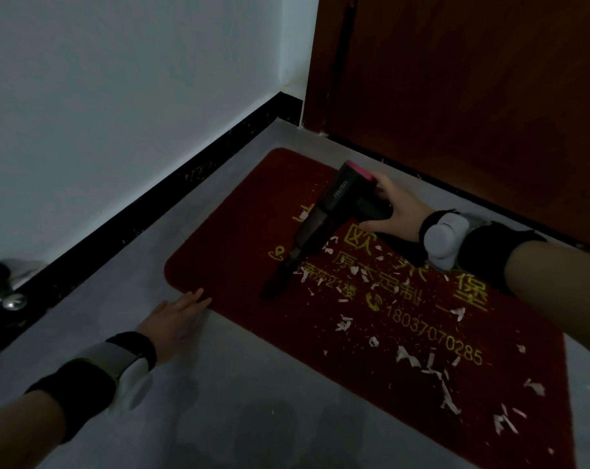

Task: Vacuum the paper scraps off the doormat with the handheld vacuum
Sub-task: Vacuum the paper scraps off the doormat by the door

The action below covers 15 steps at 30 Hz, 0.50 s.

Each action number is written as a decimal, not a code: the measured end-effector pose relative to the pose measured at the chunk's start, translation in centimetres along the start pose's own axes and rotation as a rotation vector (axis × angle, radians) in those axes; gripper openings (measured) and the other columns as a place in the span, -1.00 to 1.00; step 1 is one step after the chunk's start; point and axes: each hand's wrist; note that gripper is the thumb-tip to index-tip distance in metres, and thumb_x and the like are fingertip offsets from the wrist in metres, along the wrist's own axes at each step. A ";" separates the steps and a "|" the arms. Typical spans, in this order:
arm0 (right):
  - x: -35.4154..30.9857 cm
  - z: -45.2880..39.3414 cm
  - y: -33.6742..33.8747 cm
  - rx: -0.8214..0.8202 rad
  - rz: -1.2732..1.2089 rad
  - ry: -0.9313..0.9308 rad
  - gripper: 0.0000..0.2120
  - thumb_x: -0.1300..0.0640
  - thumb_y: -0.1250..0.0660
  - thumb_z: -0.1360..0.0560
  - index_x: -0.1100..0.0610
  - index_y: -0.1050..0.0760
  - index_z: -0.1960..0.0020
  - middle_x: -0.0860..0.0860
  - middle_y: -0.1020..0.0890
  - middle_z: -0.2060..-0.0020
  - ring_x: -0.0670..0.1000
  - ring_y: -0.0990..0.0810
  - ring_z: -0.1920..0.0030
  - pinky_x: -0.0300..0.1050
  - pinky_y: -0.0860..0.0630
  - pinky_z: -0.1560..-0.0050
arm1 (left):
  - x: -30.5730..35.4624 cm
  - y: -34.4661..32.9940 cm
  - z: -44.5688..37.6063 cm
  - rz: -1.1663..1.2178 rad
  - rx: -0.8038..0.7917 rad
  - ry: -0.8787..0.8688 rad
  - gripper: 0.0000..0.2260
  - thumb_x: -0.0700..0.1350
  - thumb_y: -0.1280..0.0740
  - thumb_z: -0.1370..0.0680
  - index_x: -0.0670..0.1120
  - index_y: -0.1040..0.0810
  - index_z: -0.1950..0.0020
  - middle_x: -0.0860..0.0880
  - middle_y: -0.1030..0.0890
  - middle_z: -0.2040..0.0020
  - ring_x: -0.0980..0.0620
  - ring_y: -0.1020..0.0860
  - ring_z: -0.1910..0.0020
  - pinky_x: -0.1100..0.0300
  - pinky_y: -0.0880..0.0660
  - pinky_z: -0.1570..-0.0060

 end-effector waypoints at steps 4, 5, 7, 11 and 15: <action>-0.7 0.1 -1.0 -0.007 0.036 0.024 -0.13 0.17 -0.46 -0.43 0.01 0.02 -0.53 0.01 -0.50 -0.14 -0.05 -0.51 -0.07 -0.46 -0.40 0.10 | -0.4 -0.3 -0.3 0.023 0.005 -0.010 -0.41 -0.09 -0.11 -0.64 0.05 0.19 -0.54 0.02 0.21 -0.55 0.03 0.10 -0.54 0.07 0.06 -0.50; -0.9 0.0 -1.0 -0.004 0.028 0.037 -0.14 0.18 -0.46 -0.43 0.02 0.03 -0.53 0.02 -0.51 -0.14 -0.02 -0.53 -0.07 -0.44 -0.44 0.07 | -0.4 -0.4 -0.4 0.024 0.004 -0.010 -0.41 -0.10 -0.11 -0.64 0.04 0.19 -0.54 0.02 0.21 -0.55 0.02 0.10 -0.54 0.08 0.06 -0.50; -1.0 -0.4 -0.7 0.009 0.018 0.038 -0.13 0.17 -0.45 -0.43 0.02 0.04 -0.53 0.07 -0.54 -0.16 0.04 -0.56 -0.09 -0.19 -0.52 -0.07 | -0.4 -0.4 -0.4 0.017 0.000 -0.006 -0.39 -0.11 -0.12 -0.63 0.03 0.21 -0.54 0.01 0.21 -0.55 0.02 0.11 -0.54 0.08 0.07 -0.49; -1.2 -0.6 0.1 0.157 0.077 0.025 -0.15 0.18 -0.41 -0.46 -0.04 0.08 -0.54 0.01 -0.55 0.01 -0.08 -0.56 0.16 -0.34 -0.48 0.18 | -0.6 -0.6 -0.6 0.012 0.003 -0.010 -0.37 -0.09 -0.14 -0.62 0.03 0.22 -0.54 0.01 0.20 -0.55 0.02 0.10 -0.54 0.06 0.05 -0.50; -0.9 -0.9 0.5 0.377 0.136 -0.037 -0.14 0.21 -0.36 -0.47 -0.02 0.13 -0.54 0.16 -0.55 -0.08 0.11 -0.59 0.13 -0.03 -0.56 0.13 | -0.7 -0.7 -0.7 0.005 0.006 -0.016 -0.38 -0.16 -0.10 -0.62 0.01 0.24 -0.54 0.01 0.22 -0.55 0.02 0.12 -0.54 0.06 0.09 -0.48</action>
Point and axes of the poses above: each hand's wrist, its own z-axis away from the middle knuckle, its own y-axis out of the back of the hand, x = y × z
